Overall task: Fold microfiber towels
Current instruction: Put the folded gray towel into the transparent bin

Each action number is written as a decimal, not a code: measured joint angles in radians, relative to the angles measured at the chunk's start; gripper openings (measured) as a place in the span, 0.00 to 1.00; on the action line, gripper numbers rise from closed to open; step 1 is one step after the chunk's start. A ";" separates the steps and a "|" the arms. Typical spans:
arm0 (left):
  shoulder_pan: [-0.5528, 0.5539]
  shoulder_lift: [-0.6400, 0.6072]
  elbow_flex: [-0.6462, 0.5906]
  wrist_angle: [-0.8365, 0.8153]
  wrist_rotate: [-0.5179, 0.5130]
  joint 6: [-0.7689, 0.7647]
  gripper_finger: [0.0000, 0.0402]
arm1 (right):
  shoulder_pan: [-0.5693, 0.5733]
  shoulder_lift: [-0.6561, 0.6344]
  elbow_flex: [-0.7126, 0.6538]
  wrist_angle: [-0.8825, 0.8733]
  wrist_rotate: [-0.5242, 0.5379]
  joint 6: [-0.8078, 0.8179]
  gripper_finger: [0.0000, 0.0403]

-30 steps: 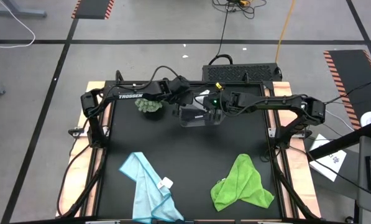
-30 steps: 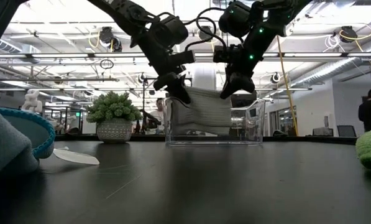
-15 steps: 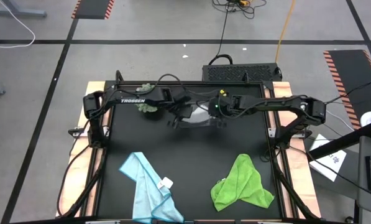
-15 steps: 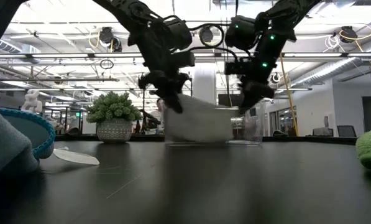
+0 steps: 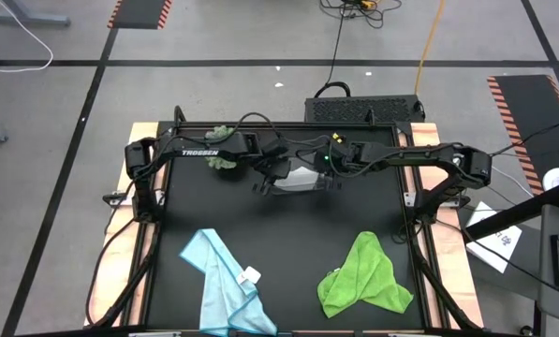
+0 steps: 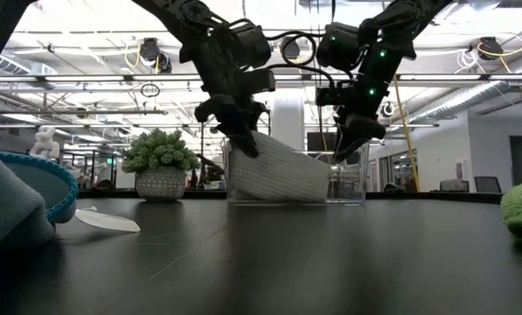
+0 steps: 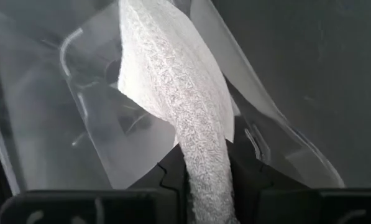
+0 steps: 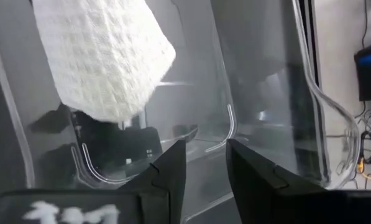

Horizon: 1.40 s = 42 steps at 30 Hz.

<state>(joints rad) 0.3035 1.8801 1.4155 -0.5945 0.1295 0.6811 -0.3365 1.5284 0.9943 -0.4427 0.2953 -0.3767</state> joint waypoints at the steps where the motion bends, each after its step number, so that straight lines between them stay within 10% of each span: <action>1: 0.000 0.000 0.000 0.009 0.000 -0.003 0.21 | 0.002 -0.001 0.000 0.010 -0.001 -0.003 0.26; 20: -0.001 -0.012 0.001 0.002 -0.015 -0.059 0.22 | 0.004 -0.004 0.001 -0.002 -0.013 0.052 0.27; 34: -0.024 -0.027 0.002 -0.043 -0.104 -0.012 0.70 | 0.003 -0.004 0.002 0.011 -0.068 0.077 0.27; 42: -0.057 -0.133 0.075 -0.121 -0.180 -0.003 0.79 | 0.002 -0.005 0.002 0.018 -0.066 0.077 0.27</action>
<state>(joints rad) 0.2462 1.7469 1.4902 -0.7154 -0.0504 0.6785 -0.3340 1.5238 0.9966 -0.4248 0.2297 -0.2993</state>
